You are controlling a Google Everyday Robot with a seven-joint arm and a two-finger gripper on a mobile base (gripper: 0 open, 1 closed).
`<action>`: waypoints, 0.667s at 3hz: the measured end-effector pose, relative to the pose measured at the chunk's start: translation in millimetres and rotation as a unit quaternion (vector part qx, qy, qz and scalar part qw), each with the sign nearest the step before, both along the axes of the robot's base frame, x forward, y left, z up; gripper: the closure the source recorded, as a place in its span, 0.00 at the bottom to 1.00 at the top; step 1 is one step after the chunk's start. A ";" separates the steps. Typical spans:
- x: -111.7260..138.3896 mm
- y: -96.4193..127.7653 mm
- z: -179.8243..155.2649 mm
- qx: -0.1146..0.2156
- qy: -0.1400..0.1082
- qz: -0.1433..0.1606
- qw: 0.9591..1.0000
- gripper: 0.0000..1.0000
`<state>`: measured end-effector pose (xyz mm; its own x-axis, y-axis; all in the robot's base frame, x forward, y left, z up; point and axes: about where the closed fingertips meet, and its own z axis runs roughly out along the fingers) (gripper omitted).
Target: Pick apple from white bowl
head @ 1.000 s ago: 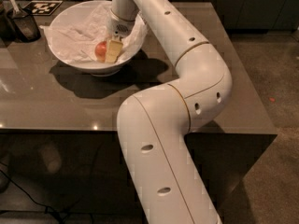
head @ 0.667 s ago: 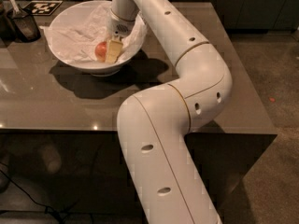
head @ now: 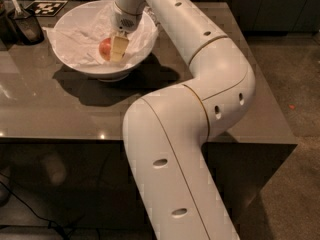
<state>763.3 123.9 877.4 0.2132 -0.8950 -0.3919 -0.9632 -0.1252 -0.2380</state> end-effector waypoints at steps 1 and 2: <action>-9.3 0.0 25.2 0.002 -0.020 -0.006 1.000 1.00; -23.6 -0.5 46.0 0.003 -0.036 -0.008 0.999 1.00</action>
Offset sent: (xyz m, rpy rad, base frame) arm -0.0644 -0.0058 0.0667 0.0100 -0.1190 -0.0236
